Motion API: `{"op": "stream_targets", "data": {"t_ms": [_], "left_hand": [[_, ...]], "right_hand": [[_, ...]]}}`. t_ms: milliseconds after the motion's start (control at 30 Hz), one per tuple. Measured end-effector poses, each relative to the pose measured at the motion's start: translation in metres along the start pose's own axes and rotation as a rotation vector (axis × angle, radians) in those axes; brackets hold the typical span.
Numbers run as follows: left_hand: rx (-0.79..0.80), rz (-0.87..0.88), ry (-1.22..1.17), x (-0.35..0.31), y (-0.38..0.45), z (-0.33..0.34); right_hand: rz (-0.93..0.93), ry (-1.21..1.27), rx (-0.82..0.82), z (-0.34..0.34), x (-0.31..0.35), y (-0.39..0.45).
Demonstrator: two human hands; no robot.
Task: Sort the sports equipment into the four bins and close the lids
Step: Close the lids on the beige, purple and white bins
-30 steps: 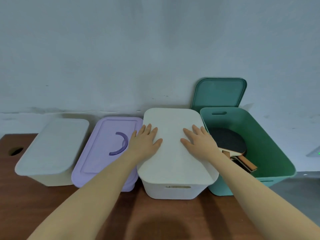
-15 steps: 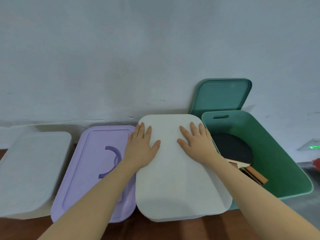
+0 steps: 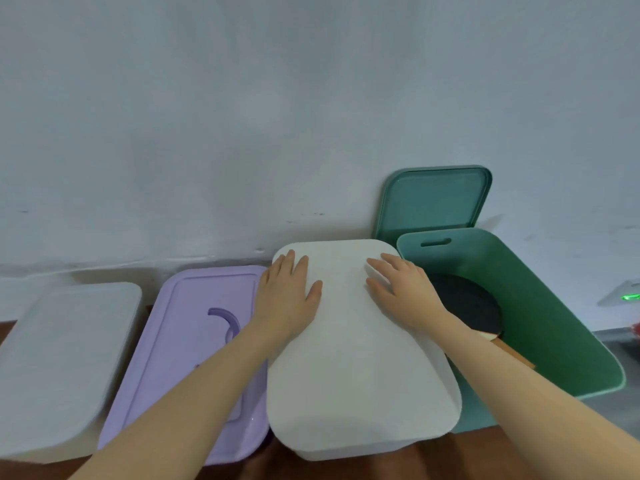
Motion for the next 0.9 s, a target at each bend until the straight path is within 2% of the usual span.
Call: {"op": "stream_targets", "data": {"t_ms": [233,500,667,900], "left_hand": [[-0.086,0.010,0.079,-0.073,0.046,-0.002],[-0.091,-0.050,0.116,-0.150,0.125,0.008],[-0.161,-0.174,0.117,-0.161,0.164,0.005],[-0.187,-0.148,-0.104,-0.165,0.180,0.011]], "right_hand": [[-0.067,0.012,-0.107,-0.039,-0.064,0.016],[0.018,0.069,-0.174,-0.092,-0.159,0.082],[0.026,0.142,-0.142,-0.102,-0.182,0.128],[-0.077,0.364,-0.101,-0.094,-0.189,0.137]]}}
Point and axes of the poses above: each hand's wrist, its own y-axis towards the middle knuckle, its own z-axis out of the palm, x = y × z, the point moved 5 cm from there along y, towards the middle knuckle, and after that the axes turned 12 degrees about z, right-handed, at the moved point
